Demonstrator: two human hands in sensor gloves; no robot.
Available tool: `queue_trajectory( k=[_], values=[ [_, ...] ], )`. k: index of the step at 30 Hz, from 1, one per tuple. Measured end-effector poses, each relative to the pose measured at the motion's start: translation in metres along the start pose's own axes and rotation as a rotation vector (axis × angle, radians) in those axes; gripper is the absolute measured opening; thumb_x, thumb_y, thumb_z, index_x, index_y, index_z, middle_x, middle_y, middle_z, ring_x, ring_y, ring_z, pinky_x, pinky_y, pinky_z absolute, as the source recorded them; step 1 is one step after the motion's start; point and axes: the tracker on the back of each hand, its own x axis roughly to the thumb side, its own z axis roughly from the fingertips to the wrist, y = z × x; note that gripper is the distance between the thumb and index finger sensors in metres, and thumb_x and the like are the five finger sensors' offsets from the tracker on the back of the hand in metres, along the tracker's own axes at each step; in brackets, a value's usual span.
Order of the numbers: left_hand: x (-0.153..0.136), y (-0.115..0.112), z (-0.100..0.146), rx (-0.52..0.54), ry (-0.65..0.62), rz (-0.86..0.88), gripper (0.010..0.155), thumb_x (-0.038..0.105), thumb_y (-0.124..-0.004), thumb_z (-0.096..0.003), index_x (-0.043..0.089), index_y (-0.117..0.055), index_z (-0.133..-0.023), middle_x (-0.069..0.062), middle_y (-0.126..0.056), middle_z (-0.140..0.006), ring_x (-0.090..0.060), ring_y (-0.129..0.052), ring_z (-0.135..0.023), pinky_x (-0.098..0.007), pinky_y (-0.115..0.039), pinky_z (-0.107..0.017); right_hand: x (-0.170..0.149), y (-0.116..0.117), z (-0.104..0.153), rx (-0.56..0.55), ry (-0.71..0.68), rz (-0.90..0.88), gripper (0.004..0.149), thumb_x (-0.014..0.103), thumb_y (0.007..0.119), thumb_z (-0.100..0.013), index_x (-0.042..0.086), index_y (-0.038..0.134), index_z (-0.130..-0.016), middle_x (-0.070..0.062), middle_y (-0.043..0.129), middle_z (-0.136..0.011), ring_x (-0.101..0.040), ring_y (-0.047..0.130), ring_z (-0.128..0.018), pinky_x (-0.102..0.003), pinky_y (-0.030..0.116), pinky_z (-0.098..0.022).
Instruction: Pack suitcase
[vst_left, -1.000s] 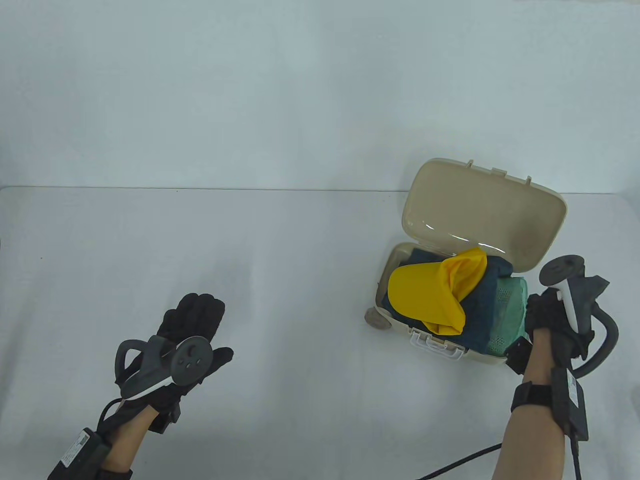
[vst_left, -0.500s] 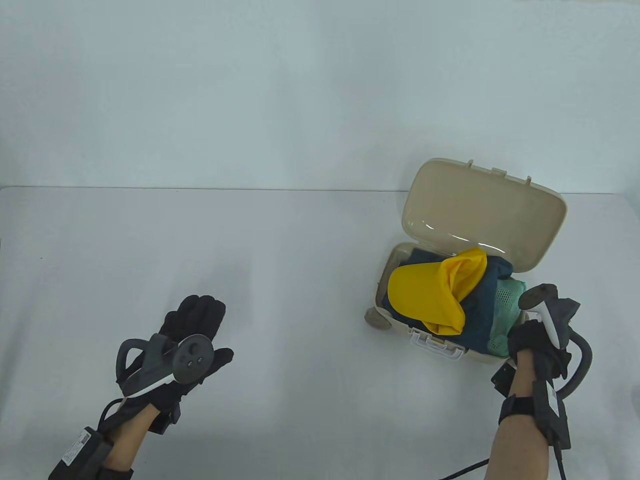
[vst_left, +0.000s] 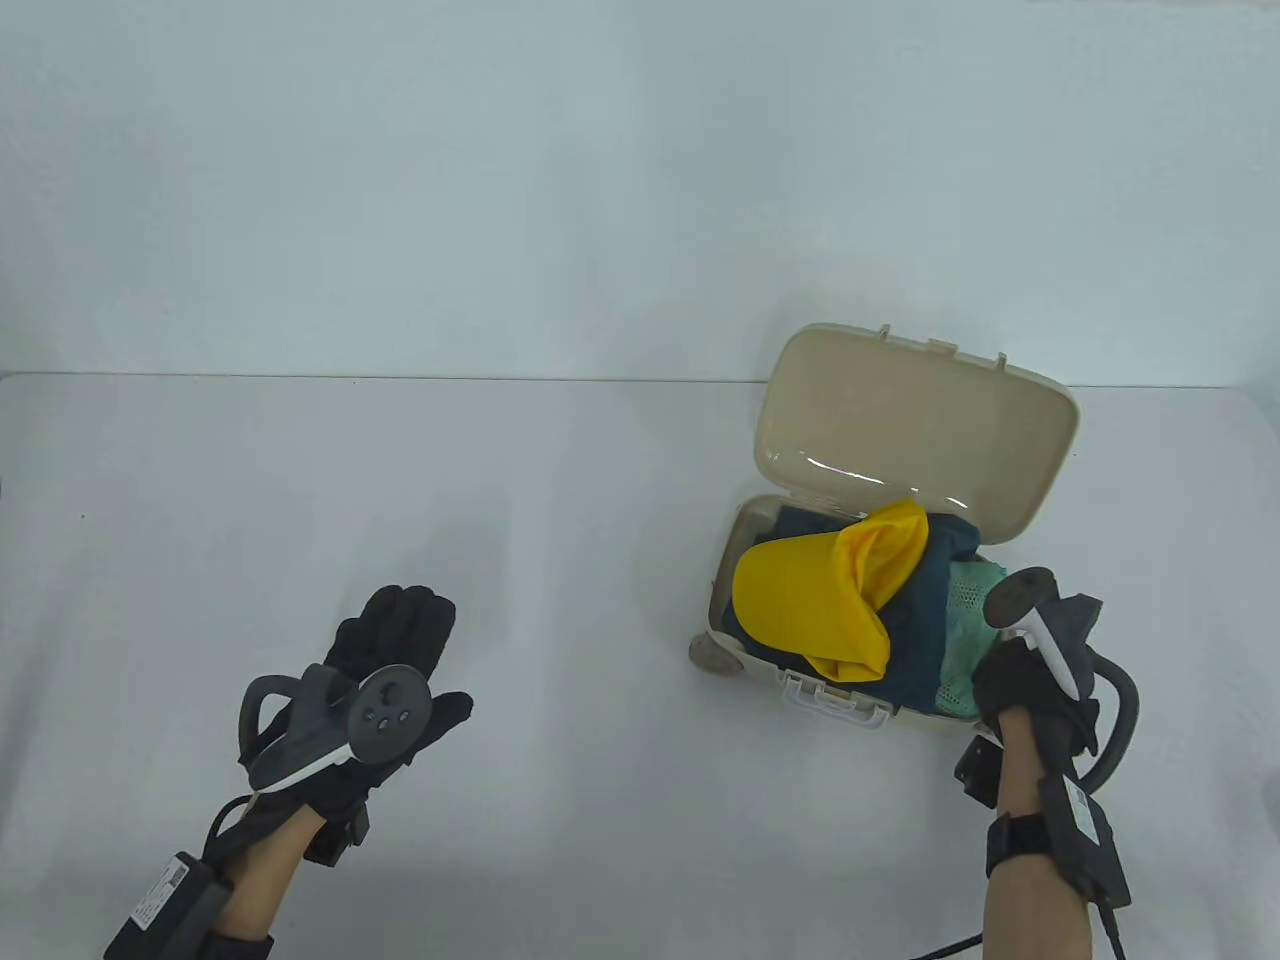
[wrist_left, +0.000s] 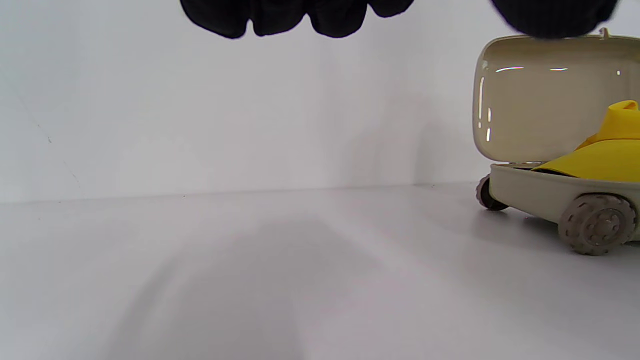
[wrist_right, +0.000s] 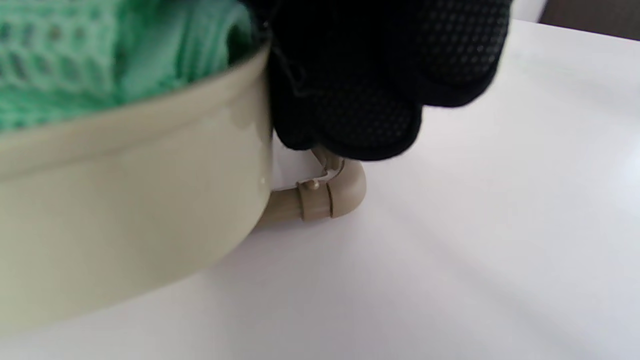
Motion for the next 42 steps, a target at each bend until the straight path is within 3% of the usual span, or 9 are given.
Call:
queue_trajectory(
  k=[15,24,27,30,33,37,42],
  values=[
    [0.005,0.007,0.006,0.039,-0.028,0.035,0.085,0.061,-0.062,-0.0454,0.026,-0.024,-0.112,-0.005,-0.032,-0.122,-0.036,-0.036,-0.115,-0.049,-0.046,-0.083,0.121,0.04,0.072,0.066,-0.364,0.041,0.053,0.04,0.077,-0.051,0.004,0.077,-0.09,-0.002,0.101,-0.058,-0.011,0.105,-0.039,-0.028,0.091,-0.031],
    [0.011,0.008,0.007,0.03,-0.068,0.062,0.085,0.061,-0.062,-0.0452,0.026,-0.024,-0.112,-0.006,-0.031,-0.122,-0.036,-0.035,-0.115,-0.049,-0.045,-0.083,0.164,0.058,0.105,0.12,-0.488,0.024,0.053,0.04,0.078,-0.05,0.003,0.079,-0.089,-0.004,0.103,-0.051,-0.009,0.106,-0.03,-0.025,0.092,-0.023],
    [0.015,0.012,0.004,0.027,-0.086,0.061,0.086,0.062,-0.062,-0.0449,0.026,-0.023,-0.113,-0.006,-0.031,-0.122,-0.036,-0.035,-0.115,-0.049,-0.045,-0.083,0.167,0.057,0.108,0.125,-0.492,0.073,0.054,0.04,0.077,-0.051,0.002,0.078,-0.089,-0.004,0.103,-0.052,-0.009,0.106,-0.031,-0.024,0.093,-0.024],
    [0.018,0.021,0.001,0.0,-0.101,0.045,0.087,0.063,-0.062,-0.0446,0.026,-0.022,-0.113,-0.006,-0.03,-0.122,-0.036,-0.035,-0.115,-0.049,-0.045,-0.083,0.162,0.046,0.108,0.208,-0.514,0.05,0.063,0.046,0.073,-0.052,0.001,0.072,-0.096,-0.007,0.099,-0.068,-0.018,0.106,-0.046,-0.028,0.091,-0.031],
    [0.022,0.032,-0.009,-0.032,-0.11,0.03,0.09,0.065,-0.062,-0.0439,0.026,-0.021,-0.113,-0.007,-0.03,-0.123,-0.038,-0.034,-0.116,-0.051,-0.045,-0.083,0.156,0.015,0.113,0.143,-0.526,-0.008,0.066,0.048,0.068,-0.055,0.003,0.064,-0.102,-0.011,0.093,-0.079,-0.025,0.102,-0.057,-0.03,0.089,-0.035],
    [0.034,0.031,-0.043,-0.162,-0.117,-0.018,0.094,0.07,-0.062,-0.0407,0.031,-0.014,-0.112,-0.009,-0.023,-0.123,-0.04,-0.031,-0.116,-0.054,-0.043,-0.083,0.165,-0.011,0.131,0.099,-0.581,-0.096,0.067,0.05,0.068,-0.054,0.003,0.063,-0.103,-0.011,0.092,-0.081,-0.024,0.102,-0.055,-0.028,0.09,-0.035],
    [0.06,0.01,-0.08,-0.313,-0.14,-0.084,0.103,0.076,-0.061,-0.0349,0.037,0.002,-0.107,-0.006,-0.009,-0.122,-0.042,-0.024,-0.116,-0.055,-0.04,-0.083,0.188,0.0,0.147,0.088,-0.609,-0.026,0.07,0.05,0.07,-0.053,0.002,0.061,-0.104,-0.015,0.09,-0.086,-0.025,0.104,-0.056,-0.029,0.093,-0.034]
  ],
)
